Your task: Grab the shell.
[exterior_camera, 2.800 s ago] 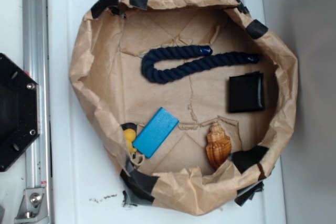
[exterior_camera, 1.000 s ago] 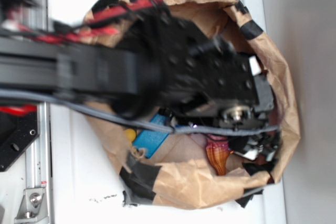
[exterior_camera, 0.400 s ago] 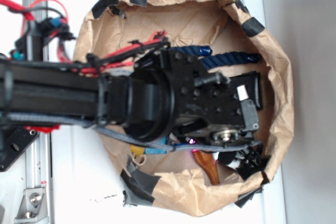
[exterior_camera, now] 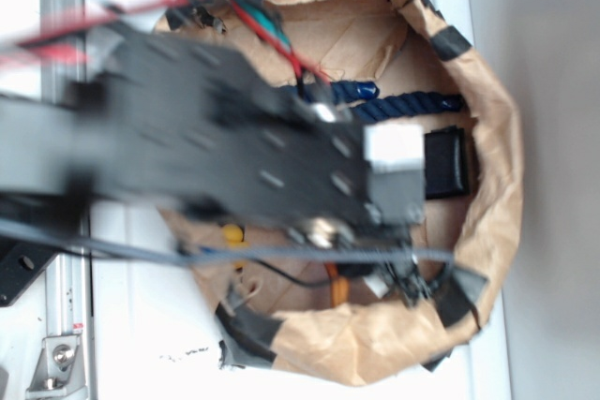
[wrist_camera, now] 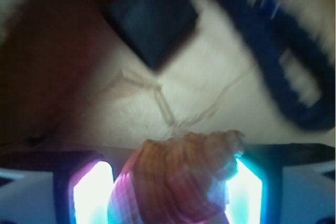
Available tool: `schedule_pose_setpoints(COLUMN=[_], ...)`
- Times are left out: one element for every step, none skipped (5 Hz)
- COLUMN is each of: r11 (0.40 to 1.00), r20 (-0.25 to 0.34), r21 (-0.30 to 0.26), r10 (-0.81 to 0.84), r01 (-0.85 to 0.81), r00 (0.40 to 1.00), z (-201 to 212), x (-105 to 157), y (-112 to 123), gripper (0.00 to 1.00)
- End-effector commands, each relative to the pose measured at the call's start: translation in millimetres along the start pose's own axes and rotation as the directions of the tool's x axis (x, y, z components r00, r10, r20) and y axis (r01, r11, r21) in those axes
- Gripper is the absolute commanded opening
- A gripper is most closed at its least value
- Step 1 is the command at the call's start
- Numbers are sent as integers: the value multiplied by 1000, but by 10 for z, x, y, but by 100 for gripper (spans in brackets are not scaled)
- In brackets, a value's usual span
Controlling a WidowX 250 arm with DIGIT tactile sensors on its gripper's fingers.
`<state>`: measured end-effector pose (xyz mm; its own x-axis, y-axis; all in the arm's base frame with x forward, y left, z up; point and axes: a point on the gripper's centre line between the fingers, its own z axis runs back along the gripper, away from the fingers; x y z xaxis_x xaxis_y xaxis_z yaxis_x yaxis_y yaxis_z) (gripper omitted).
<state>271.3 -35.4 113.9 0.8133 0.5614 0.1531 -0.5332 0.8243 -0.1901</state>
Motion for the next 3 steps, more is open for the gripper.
schedule_pose_setpoints(r11=[881, 820, 834], r20=[162, 198, 177], r21=[-3, 12, 30], r10=[-467, -563, -547], r01=[474, 572, 551], r00=[869, 803, 819], z=[797, 776, 672], x=[478, 465, 521], y=[329, 215, 187], gripper=[0, 0, 0])
